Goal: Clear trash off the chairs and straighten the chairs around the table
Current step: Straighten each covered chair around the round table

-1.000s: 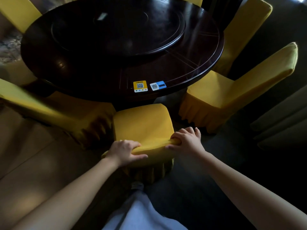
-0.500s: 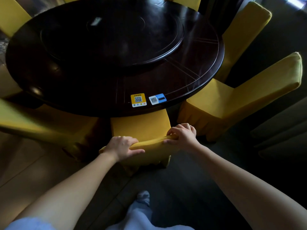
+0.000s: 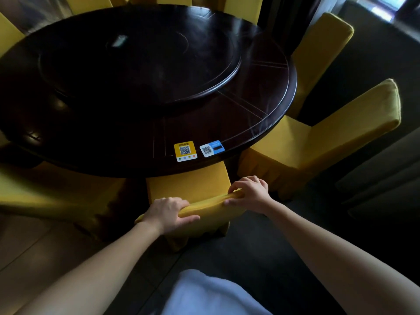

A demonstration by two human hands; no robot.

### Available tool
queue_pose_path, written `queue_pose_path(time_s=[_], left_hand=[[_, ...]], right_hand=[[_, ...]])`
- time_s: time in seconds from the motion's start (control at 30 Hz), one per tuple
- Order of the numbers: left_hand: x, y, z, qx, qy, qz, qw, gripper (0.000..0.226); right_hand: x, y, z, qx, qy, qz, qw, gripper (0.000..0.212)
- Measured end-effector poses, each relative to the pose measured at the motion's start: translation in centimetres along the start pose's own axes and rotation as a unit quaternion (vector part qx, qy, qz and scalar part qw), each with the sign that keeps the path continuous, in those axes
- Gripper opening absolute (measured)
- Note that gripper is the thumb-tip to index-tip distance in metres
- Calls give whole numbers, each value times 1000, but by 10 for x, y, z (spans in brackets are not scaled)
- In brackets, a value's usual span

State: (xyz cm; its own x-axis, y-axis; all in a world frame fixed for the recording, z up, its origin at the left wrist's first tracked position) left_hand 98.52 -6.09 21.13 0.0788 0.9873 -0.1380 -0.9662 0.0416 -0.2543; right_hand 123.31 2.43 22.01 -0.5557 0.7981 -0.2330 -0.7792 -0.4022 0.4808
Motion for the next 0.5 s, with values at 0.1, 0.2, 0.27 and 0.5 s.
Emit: queue_pose_path(time_s=[0.1,0.2,0.27,0.5], left_hand=[[-1,-1,1,-13,22,12,1000,107],[-2,-2,2,-38,46,39,997,108],[-1,-3,2,-44,75,51,995,93],[6,-1,-2,-55,161,80,982,66]], right_hand=[[-2,2,-1,-4,0,-10,1000,54],[-7,4,-4,0,-12,-15,1000,53],[-9,6,-4,3,-22,-20,1000,54],[-17,10,-8,4,-53,-36,998,55]])
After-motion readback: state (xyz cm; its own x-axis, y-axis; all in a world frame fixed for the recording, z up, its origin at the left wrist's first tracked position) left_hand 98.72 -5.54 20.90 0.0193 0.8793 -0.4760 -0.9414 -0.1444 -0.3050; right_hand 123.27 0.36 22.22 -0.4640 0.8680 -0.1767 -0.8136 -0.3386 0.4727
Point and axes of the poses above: each hand's wrist, its own x-axis towards the middle knuckle, its own z-axis out of the back of the hand, y = z × x, the point moved 2 cm from there along x, towards the middle knuckle, and after that the axes turned 10 degrees about z, right-handed, at the moved point
